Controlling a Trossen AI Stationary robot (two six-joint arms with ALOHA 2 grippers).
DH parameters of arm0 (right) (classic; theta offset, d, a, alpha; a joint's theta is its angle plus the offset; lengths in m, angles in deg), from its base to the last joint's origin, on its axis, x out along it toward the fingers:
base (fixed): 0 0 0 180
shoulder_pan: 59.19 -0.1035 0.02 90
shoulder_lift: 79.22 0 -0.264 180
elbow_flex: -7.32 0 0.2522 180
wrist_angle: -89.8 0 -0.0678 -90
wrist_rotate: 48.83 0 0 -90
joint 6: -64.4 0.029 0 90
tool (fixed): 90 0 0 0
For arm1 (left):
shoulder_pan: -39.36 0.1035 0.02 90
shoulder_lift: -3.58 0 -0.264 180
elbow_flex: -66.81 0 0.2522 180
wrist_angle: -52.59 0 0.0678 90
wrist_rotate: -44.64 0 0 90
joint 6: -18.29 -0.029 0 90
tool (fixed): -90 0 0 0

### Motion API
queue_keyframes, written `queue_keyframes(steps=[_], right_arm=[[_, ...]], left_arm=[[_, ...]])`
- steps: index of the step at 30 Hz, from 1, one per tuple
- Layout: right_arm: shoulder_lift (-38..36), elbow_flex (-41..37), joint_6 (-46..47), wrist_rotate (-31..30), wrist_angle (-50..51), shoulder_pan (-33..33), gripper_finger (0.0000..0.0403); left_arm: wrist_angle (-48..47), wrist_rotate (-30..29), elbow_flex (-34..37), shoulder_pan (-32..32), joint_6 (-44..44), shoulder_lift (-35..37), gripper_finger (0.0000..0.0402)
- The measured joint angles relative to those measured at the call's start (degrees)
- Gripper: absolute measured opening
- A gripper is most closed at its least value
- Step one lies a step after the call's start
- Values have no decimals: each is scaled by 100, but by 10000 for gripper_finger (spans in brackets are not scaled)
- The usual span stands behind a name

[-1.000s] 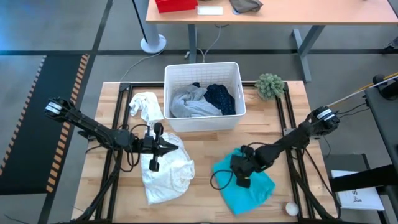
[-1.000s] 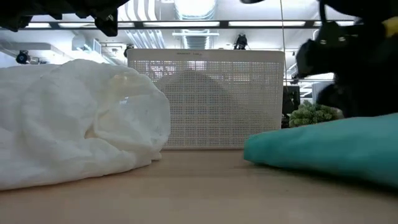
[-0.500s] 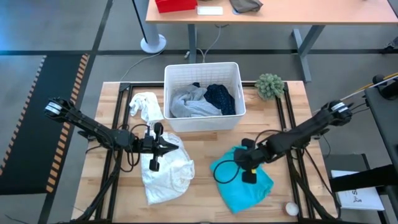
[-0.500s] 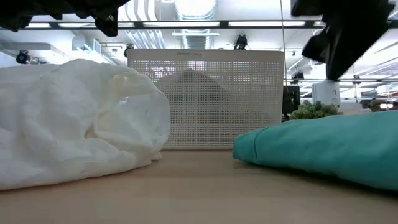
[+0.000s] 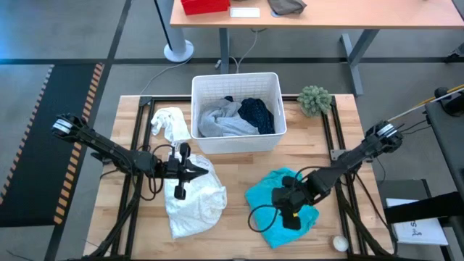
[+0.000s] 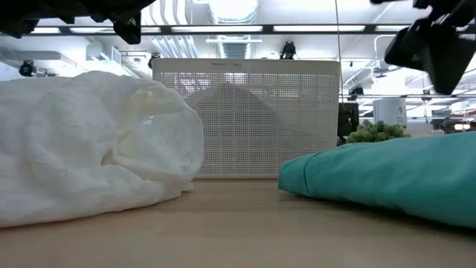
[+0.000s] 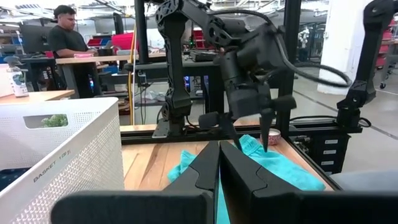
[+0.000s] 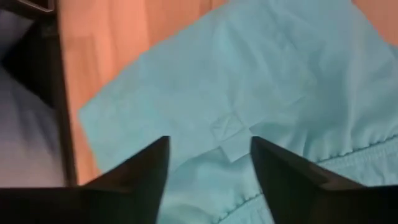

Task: Sort clothes
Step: Put the light blue shorts into the white laundry bin

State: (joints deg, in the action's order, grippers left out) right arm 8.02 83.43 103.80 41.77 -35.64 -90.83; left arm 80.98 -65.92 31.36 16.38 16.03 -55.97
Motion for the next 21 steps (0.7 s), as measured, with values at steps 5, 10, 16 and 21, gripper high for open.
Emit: queue_keyframes(steps=[5,10,16,21], right_arm=[[518,15,202,-74,31,-11,291],[1260,5,255,-38,170,-9,341],[1928,75,49,-6,186,2,348],[1997,74,49,-31,128,37,344]], left_arm=[[-8,2,0,0,3,0,0],[-19,2,0,0,7,0,0],[-21,4,0,0,27,0,0],[-22,6,0,2,46,0,0]])
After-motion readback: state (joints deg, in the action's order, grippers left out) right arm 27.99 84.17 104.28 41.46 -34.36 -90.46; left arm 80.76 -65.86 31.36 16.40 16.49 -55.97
